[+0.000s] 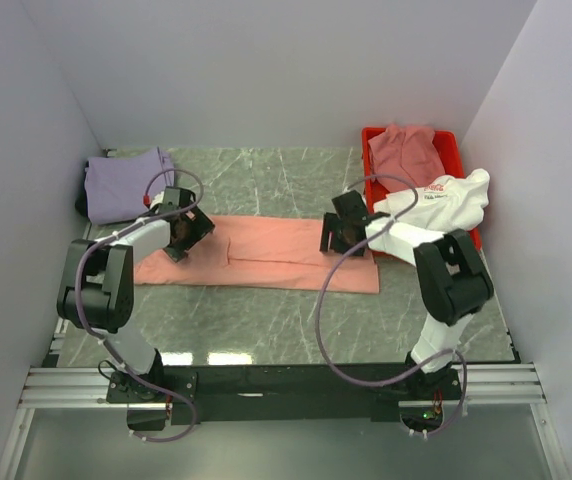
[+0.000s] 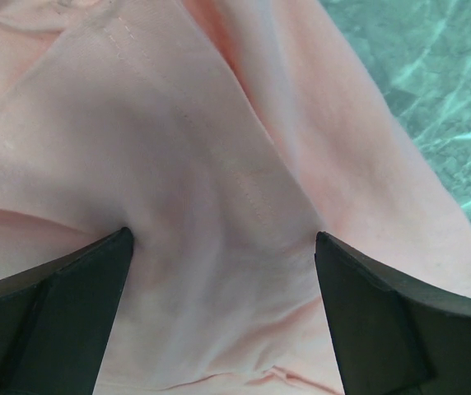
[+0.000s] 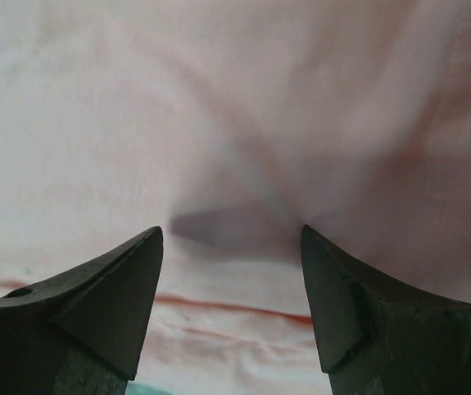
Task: Fold and stack the t-shirts
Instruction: Fold the tshirt
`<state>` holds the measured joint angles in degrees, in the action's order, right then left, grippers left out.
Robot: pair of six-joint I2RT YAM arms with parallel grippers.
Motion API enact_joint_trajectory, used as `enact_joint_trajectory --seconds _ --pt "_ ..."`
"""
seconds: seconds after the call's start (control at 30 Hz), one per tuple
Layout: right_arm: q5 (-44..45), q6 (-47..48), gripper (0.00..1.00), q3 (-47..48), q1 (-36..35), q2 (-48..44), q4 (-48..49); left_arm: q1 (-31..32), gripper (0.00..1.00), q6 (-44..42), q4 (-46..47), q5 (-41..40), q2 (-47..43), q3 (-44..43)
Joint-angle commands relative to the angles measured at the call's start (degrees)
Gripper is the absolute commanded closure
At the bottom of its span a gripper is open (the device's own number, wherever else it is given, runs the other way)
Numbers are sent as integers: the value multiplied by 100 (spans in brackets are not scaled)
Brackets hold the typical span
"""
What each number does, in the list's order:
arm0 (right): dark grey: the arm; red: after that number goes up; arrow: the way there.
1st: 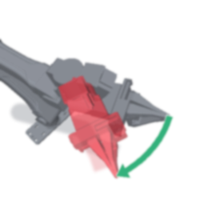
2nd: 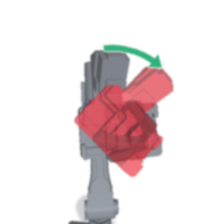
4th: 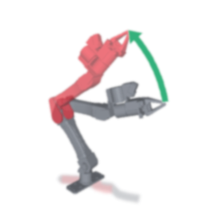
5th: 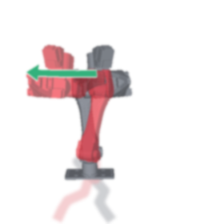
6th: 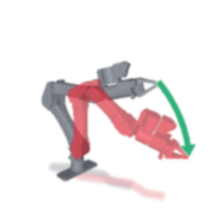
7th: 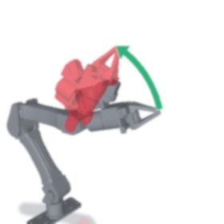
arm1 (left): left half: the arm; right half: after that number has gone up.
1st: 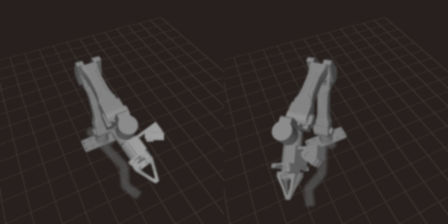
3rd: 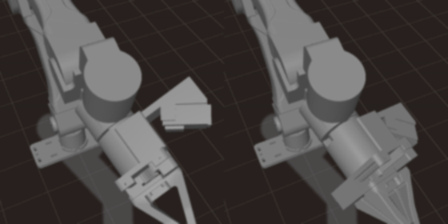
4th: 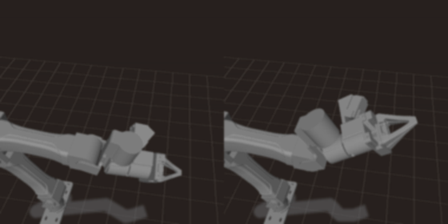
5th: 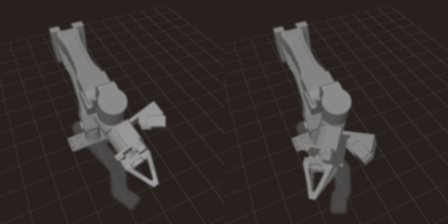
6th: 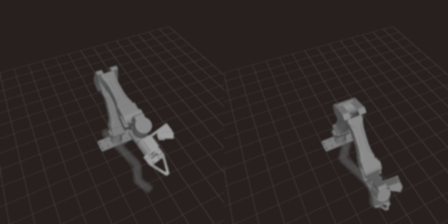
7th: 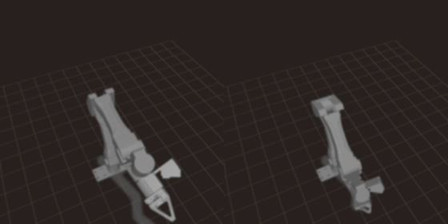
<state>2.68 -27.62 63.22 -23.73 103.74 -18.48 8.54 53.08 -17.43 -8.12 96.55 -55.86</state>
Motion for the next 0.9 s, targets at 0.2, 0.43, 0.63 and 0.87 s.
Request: enact_joint_trajectory --seconds 0.2,0.43,0.63,0.87 --pt "-180 -744 25 -2058 -1317 -1855 -559 1062 1 185 -286 56 671 -425" --pt "-1014 -1184 25 -2490 -2776 -2570 -657 1615 1 168 -629 56 1690 -1653" --pt "-1551 -992 25 -2210 -3445 -2324 -174 2081 0 -61 -1095 118 2736 -3368" --pt "-1770 -587 25 -1524 -3481 -1718 45 2074 1 -341 -2367 12 4265 -5820"
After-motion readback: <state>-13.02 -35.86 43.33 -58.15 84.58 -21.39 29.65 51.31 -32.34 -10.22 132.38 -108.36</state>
